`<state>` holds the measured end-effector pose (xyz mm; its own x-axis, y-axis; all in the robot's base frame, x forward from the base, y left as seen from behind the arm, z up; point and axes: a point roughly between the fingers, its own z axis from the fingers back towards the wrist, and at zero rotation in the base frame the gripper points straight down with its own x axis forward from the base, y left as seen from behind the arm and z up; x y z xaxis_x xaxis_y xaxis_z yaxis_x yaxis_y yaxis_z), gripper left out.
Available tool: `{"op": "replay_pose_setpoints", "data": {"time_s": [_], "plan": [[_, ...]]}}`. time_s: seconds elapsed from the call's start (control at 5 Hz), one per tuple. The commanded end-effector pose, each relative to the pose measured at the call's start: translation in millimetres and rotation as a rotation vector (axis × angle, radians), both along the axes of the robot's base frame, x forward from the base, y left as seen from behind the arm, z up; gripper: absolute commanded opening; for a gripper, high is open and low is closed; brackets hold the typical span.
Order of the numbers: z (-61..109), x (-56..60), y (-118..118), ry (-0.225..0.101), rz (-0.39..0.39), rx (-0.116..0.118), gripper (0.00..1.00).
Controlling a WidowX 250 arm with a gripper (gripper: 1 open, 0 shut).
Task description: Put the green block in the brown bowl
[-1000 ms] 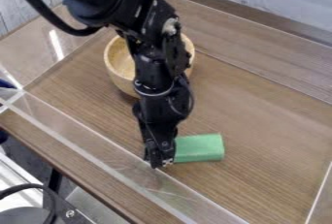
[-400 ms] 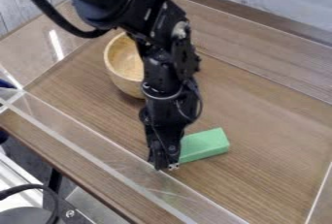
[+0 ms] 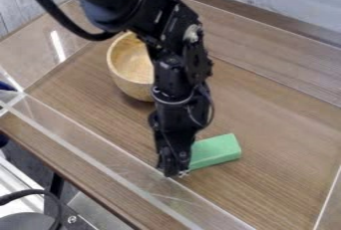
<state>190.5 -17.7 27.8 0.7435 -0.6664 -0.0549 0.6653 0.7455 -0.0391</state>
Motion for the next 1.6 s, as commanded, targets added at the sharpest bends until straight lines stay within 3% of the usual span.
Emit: {"op": "replay_pose_setpoints", "data": {"time_s": [0.0, 1.4], "plan": [[13.5, 15.0, -4.4, -0.067, -0.005, -0.005, 0.00], [13.2, 26.6, -16.7, -0.090, -0.009, -0.023, 0.00]]}}
